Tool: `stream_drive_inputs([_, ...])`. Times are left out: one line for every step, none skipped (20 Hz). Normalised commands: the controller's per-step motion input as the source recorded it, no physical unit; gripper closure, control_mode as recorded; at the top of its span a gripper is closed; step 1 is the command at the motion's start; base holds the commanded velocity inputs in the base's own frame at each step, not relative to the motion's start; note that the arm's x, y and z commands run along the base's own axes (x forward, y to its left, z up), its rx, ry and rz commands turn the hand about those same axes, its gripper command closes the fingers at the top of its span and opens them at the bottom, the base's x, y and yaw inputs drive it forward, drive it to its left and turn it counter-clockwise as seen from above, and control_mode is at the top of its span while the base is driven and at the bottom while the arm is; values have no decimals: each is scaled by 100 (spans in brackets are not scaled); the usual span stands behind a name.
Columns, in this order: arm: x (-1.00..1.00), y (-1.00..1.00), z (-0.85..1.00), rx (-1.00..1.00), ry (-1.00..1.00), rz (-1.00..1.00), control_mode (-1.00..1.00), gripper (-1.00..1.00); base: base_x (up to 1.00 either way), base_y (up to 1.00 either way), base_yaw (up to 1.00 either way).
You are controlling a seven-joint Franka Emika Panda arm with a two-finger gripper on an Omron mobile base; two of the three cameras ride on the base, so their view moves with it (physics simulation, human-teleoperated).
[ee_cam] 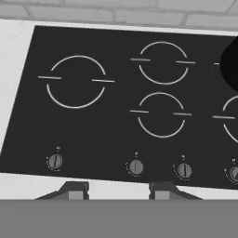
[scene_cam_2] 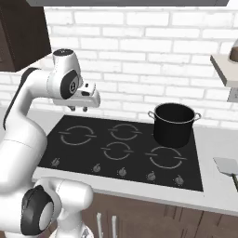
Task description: Put the lemon and bell pepper in the pot. Retrieve the spatula and lightly stir the vegetables in the pot.
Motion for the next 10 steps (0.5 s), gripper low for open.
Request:
stream_drive_inputs([0, 0, -1, 0, 0, 0, -100, -100, 0, 0, 0])
stream_drive_inputs([0, 0, 0, 0, 0, 0, -100, -100, 0, 0, 0])
stream_drive_inputs([-10, 0, -3, 0, 0, 0, -100, -100, 0, 0, 0])
stream_drive_inputs([-11, 0, -7, 0, 0, 0, -100, -100, 0, 0, 0])
stream_drive_inputs([-27, 0, -8, 0, 0, 0, -100, -100, 0, 0, 0])
stream_drive_inputs([-53, 0, 0, 0, -10, 0, -100, -100, 0, 0, 0])
stream_drive_inputs([-39, 0, -16, 0, -13, -1, -100, -100, 0, 0, 0])
stream_drive_inputs([-26, -6, -20, 0, -4, -3, -100, -100, 0, 0, 0])
stream_drive_inputs([-16, -9, -28, 0, 0, -3, -100, -100, 0, 0, 0])
stream_drive_inputs([-14, -12, -40, 0, 0, -3, -100, -100, 0, 0, 0])
